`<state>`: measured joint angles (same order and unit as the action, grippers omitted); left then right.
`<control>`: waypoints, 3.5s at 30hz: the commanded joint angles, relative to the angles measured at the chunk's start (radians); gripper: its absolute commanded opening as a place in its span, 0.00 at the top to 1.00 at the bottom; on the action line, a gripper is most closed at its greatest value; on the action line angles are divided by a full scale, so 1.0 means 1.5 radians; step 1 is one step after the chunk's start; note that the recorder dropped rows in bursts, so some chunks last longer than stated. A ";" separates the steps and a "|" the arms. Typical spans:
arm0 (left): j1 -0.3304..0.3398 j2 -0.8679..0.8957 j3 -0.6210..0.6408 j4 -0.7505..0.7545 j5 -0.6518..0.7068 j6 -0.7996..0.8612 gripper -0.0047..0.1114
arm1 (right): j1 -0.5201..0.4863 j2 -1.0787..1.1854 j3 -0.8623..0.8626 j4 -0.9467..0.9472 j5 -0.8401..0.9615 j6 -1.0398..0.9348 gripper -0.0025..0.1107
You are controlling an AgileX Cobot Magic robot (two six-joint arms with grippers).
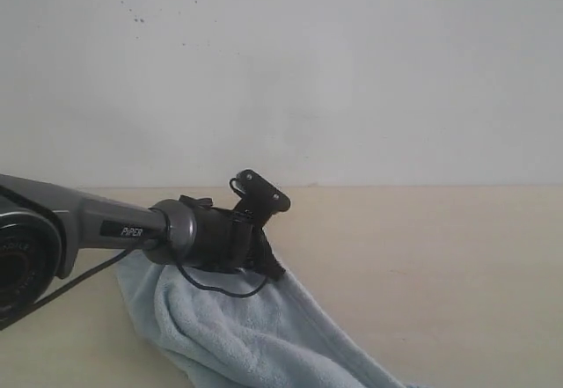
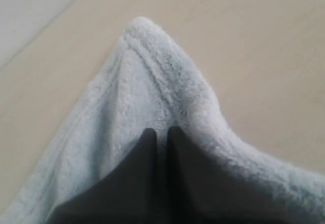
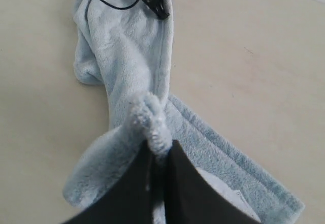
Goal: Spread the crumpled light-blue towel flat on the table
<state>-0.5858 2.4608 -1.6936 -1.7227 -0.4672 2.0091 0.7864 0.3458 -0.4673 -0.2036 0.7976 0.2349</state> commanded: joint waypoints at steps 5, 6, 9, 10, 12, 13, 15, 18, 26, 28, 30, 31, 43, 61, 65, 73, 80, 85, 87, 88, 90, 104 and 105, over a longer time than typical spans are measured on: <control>-0.011 -0.158 0.141 -0.014 -0.046 -0.001 0.91 | 0.000 0.003 0.001 -0.069 -0.050 0.017 0.98; -0.011 -0.188 0.161 -0.014 -0.039 -0.025 0.91 | 0.000 0.003 0.001 -0.077 -0.056 0.018 0.98; -0.011 -0.315 0.250 -0.014 -0.005 -0.069 0.91 | 0.000 0.003 0.001 -0.136 -0.071 0.062 0.98; -0.011 -0.336 0.268 -0.014 -0.004 -0.070 0.91 | 0.000 0.003 0.001 -0.164 -0.071 0.077 0.98; -0.011 -0.406 0.316 -0.014 -0.004 -0.073 0.91 | 0.000 0.003 0.001 -0.271 -0.061 0.143 0.98; -0.011 -0.427 0.334 -0.014 -0.004 -0.073 0.91 | 0.000 0.003 0.001 -0.307 -0.047 0.167 0.98; -0.011 -0.454 0.363 -0.014 0.015 -0.073 0.91 | 0.000 0.003 0.001 -0.365 0.006 0.214 0.98; -0.010 -0.458 0.386 -0.014 0.080 -0.073 0.90 | 0.000 0.003 0.001 -0.382 0.068 0.226 0.98; -0.007 -0.222 0.219 -0.014 0.110 -0.073 0.53 | 0.000 0.003 0.001 -0.339 0.042 0.200 0.98; -0.007 -0.168 0.166 -0.014 0.055 -0.073 0.49 | 0.000 0.003 0.001 -0.338 0.042 0.200 0.98; -0.007 -0.130 0.112 -0.014 0.015 -0.073 0.49 | 0.000 0.003 0.001 -0.334 0.042 0.181 0.98; -0.007 -0.113 0.090 -0.014 0.008 -0.073 0.49 | 0.000 0.003 0.001 -0.330 0.042 0.172 0.98; 0.024 -0.023 -0.006 -0.014 0.060 -0.084 0.49 | 0.000 0.003 0.001 -0.298 0.006 0.161 0.98; 0.065 0.038 -0.015 -0.014 0.159 -0.177 0.60 | 0.000 0.003 0.001 -0.290 -0.022 0.153 0.98; 0.065 0.038 -0.011 -0.014 0.159 -0.177 0.92 | 0.000 0.003 0.001 -0.289 -0.033 0.158 0.98; 0.057 -0.011 0.038 -0.014 0.147 -0.228 0.92 | 0.000 0.010 0.001 -0.287 -0.046 0.158 0.98; 0.058 -0.120 0.139 -0.014 0.130 -0.228 0.92 | 0.000 0.025 0.001 -0.307 -0.051 0.177 0.98; 0.058 -0.221 0.230 -0.014 0.127 -0.228 0.92 | 0.000 0.025 0.001 -0.384 -0.045 0.240 0.98; 0.058 -0.265 0.266 -0.014 0.127 -0.228 0.92 | 0.000 0.025 0.001 -0.400 -0.045 0.258 0.98; 0.058 -0.291 0.287 -0.014 0.124 -0.228 0.92 | 0.000 0.025 0.001 -0.404 -0.042 0.259 0.98; 0.058 -0.347 0.327 -0.014 0.118 -0.228 0.92 | 0.000 0.025 0.001 -0.409 -0.032 0.264 0.98; 0.058 -0.867 0.616 -0.014 0.072 -0.250 0.92 | 0.000 0.024 -0.036 -0.409 -0.020 0.378 0.98; 0.058 -0.904 0.633 -0.014 0.072 -0.250 0.92 | 0.000 0.024 -0.048 -0.405 -0.018 0.378 0.98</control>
<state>-0.4975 1.2673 -0.8080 -1.7370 -0.3579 1.6500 0.7864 0.3810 -0.5004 -0.8028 0.7723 0.7864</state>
